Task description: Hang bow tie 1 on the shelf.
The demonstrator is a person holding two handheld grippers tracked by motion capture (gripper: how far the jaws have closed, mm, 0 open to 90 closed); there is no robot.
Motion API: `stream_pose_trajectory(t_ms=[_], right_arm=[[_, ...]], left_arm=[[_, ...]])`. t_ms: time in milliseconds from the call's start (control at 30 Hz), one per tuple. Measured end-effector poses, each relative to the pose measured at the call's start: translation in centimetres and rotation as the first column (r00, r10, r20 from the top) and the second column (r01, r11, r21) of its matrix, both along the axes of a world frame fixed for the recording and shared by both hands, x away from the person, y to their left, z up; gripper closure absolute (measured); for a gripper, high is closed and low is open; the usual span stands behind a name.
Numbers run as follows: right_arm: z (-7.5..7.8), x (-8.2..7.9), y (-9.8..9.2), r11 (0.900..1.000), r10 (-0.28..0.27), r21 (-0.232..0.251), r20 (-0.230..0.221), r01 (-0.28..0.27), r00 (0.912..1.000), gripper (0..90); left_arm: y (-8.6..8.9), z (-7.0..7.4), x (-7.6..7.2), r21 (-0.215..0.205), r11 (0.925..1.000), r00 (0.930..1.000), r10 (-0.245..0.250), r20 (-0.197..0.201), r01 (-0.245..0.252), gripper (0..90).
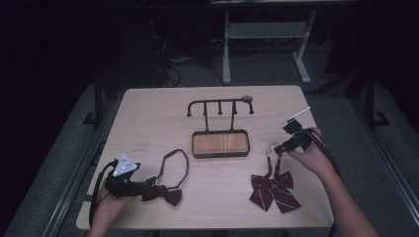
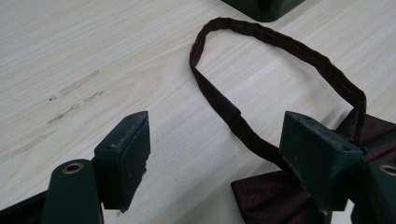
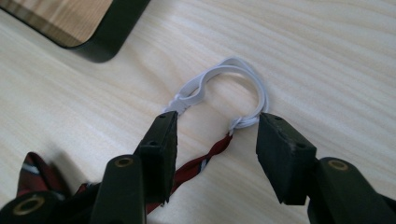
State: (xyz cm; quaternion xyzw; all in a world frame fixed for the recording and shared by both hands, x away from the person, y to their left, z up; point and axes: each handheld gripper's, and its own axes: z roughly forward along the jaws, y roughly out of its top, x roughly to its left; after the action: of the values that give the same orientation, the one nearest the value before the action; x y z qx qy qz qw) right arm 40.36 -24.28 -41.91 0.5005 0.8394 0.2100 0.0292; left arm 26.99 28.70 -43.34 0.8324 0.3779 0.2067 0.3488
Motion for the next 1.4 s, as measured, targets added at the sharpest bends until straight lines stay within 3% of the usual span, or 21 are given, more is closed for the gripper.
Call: stream_pose_trajectory(t_ms=[500, 833, 1167, 1400], right_arm=[[-1.6, 1.6, 0.6, 0.995, -0.058, -0.082, -0.091, 0.05, 0.9941, 55.9], [-1.8, 1.8, 0.6, 0.994, -0.068, -0.095, -0.093, 0.059, 0.9933, 63.0], [-1.9, 1.8, 0.6, 0.994, -0.08, -0.086, -0.116, 0.07, 0.99, 57.8], [-2.0, 1.7, 1.2, 0.991, -0.055, -0.123, -0.096, 0.043, 0.9938, 64.2]], left_arm=[[0.0, 0.1, -0.1, 0.003, 1.0, 1.0, 0.002, 0.006, -0.002, 25.1], [0.0, 0.0, 0.0, 0.008, 1.0, 1.0, -0.004, 0.003, 0.004, 25.1], [0.0, 0.1, 0.0, 0.007, 1.0, 1.0, -0.007, 0.003, 0.007, 25.1], [-0.1, 0.1, -0.1, 0.008, 0.9999, 1.0, -0.007, 0.002, 0.007, 25.1]])
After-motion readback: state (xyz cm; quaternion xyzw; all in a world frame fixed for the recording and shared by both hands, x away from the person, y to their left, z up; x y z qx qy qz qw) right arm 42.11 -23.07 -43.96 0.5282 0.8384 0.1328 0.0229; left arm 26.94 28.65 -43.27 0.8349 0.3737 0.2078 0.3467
